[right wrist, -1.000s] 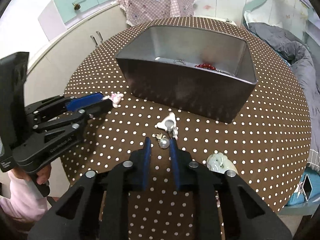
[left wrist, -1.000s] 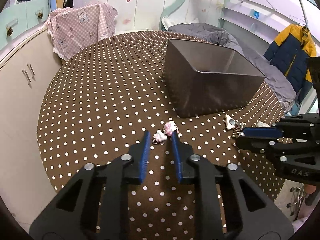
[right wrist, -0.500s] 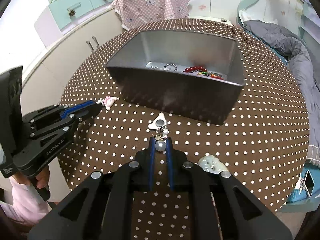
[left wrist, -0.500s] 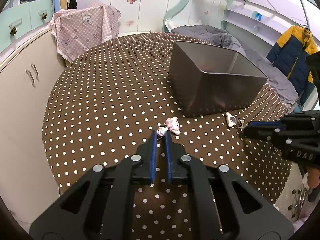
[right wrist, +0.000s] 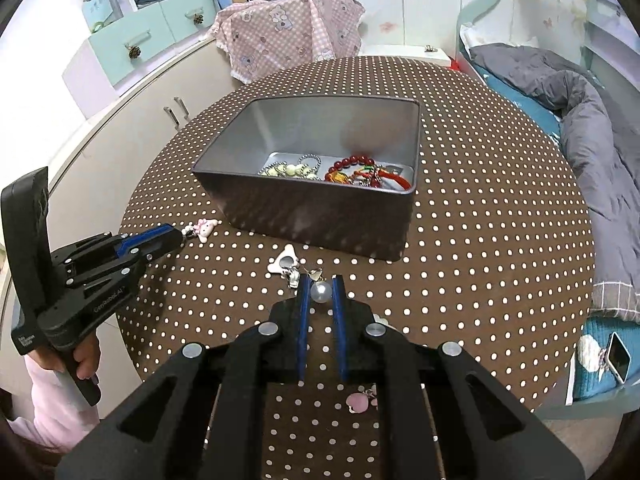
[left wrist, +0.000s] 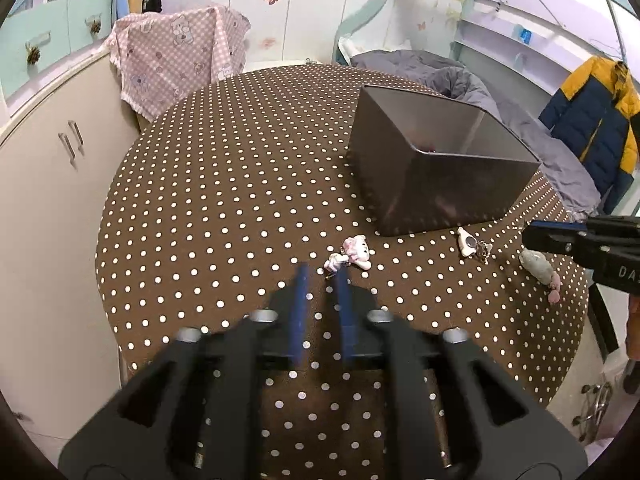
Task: Organize jewelry
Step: 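Grasp the white charm with the right gripper while the left grasps the pink charm, then carry both charms over the grey box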
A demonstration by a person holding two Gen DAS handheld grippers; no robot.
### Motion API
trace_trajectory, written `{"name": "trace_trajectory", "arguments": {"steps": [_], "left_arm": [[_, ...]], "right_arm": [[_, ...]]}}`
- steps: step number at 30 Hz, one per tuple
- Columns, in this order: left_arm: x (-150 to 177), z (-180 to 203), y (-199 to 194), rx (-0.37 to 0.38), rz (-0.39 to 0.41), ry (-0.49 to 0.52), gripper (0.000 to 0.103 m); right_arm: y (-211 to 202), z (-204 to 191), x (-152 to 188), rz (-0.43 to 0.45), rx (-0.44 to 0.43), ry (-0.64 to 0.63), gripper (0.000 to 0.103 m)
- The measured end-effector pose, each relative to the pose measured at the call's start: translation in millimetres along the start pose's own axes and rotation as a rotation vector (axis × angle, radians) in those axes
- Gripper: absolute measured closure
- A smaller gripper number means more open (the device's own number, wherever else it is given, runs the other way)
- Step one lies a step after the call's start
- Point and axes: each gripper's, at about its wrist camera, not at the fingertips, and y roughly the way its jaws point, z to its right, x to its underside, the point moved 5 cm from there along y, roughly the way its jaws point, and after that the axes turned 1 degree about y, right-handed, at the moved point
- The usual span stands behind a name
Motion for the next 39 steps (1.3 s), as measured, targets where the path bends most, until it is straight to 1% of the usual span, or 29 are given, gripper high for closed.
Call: {"name": "trace_trajectory", "arguments": {"steps": [1, 2, 4, 6, 7, 9, 10, 11, 13, 15, 18, 23, 24, 25, 26, 27, 28, 29, 30, 32, 34, 35, 36, 38, 39], "left_arm": [[-1.6, -0.6, -0.4, -0.005, 0.010, 0.003, 0.036], [-2.4, -0.1, -2.9, -0.008, 0.029, 0.007, 0.033], [-5.1, 3.5, -7.4, 0.009, 0.049, 0.018, 0.033], [-7.9, 5.0, -6.0, -0.006, 0.047, 0.026, 0.034], [-9.0, 5.0, -3.0, -0.026, 0.042, 0.032, 0.035], [-9.1, 5.6, 3.2, -0.041, 0.031, 0.041, 0.056], [-8.9, 6.2, 8.6, -0.038, 0.019, 0.044, 0.063], [-7.6, 5.9, 14.8, -0.048, -0.003, 0.046, 0.078], [-7.1, 6.6, 16.7, -0.064, 0.004, 0.056, 0.082], [-6.2, 6.9, 16.0, -0.065, 0.003, 0.059, 0.091], [-6.1, 4.5, 15.5, -0.069, 0.001, 0.054, 0.094], [-6.6, 0.2, 12.2, -0.059, 0.002, 0.044, 0.093], [-8.2, -3.5, 10.3, -0.059, 0.001, 0.029, 0.089], [-10.4, -6.2, 9.8, -0.060, 0.002, 0.016, 0.082], [-13.0, -10.2, 8.4, -0.063, 0.009, -0.004, 0.052], [-15.5, -12.8, 7.2, -0.063, 0.022, -0.016, 0.026], [-19.2, -14.7, 4.7, -0.056, 0.052, -0.029, 0.026], [-21.5, -14.9, 4.4, -0.050, 0.056, -0.028, 0.026], [-24.0, -14.0, 5.4, -0.049, 0.055, -0.022, 0.026], [-27.8, -11.7, 9.3, -0.072, 0.061, -0.003, 0.026], [-30.7, -8.7, 18.3, -0.089, 0.045, 0.026, 0.026], [-31.6, -7.3, 23.4, -0.104, 0.038, 0.041, 0.027], [-31.0, -5.4, 30.0, -0.124, 0.026, 0.062, 0.038], [-27.4, -3.7, 37.7, -0.125, -0.002, 0.085, 0.056], [-27.7, -2.7, 36.2, -0.120, 0.012, 0.087, 0.070]], "right_arm": [[0.8, 0.4, 0.1, -0.002, 0.000, 0.002, 0.093], [1.3, 0.6, 0.2, -0.003, 0.000, 0.003, 0.093], [0.7, 1.1, 0.2, -0.004, -0.008, 0.002, 0.093], [0.9, 0.0, -0.4, -0.004, -0.009, 0.000, 0.093], [0.9, -0.2, -0.8, -0.003, -0.010, 0.000, 0.093], [0.5, -0.2, -1.3, -0.001, -0.013, -0.001, 0.093], [0.6, 0.3, -1.6, -0.001, -0.013, -0.001, 0.093], [0.8, 1.4, -1.4, -0.001, -0.012, 0.001, 0.093], [0.9, 2.6, -1.1, -0.002, -0.009, 0.007, 0.093], [0.4, 4.3, -0.8, -0.002, -0.009, 0.010, 0.093], [-0.3, 5.8, -0.8, 0.000, -0.009, 0.016, 0.093], [-4.8, 7.5, 0.1, 0.009, -0.012, 0.016, 0.093], [-5.3, 8.5, 0.2, 0.010, -0.012, 0.017, 0.093], [-6.0, 9.8, 0.2, 0.011, -0.011, 0.018, 0.093], [-6.5, 11.3, 0.0, 0.013, -0.009, 0.020, 0.093], [-6.4, 12.3, -0.7, 0.013, -0.007, 0.023, 0.093], [-6.3, 13.2, -1.2, 0.014, -0.007, 0.025, 0.093], [-6.0, 13.7, -1.4, 0.014, -0.007, 0.027, 0.093], [-5.6, 13.4, -1.6, 0.013, -0.008, 0.026, 0.093], [-4.2, 12.5, -1.8, 0.009, -0.010, 0.023, 0.093], [-2.8, 10.9, -2.3, 0.006, -0.014, 0.020, 0.093], [-2.0, 10.2, -2.6, 0.005, -0.016, 0.018, 0.093], [-1.5, 9.6, -3.1, 0.004, -0.017, 0.017, 0.093], [-0.8, 9.6, -4.3, 0.004, -0.015, 0.017, 0.093], [-0.7, 10.7, -5.1, 0.005, -0.014, 0.019, 0.093]]}}
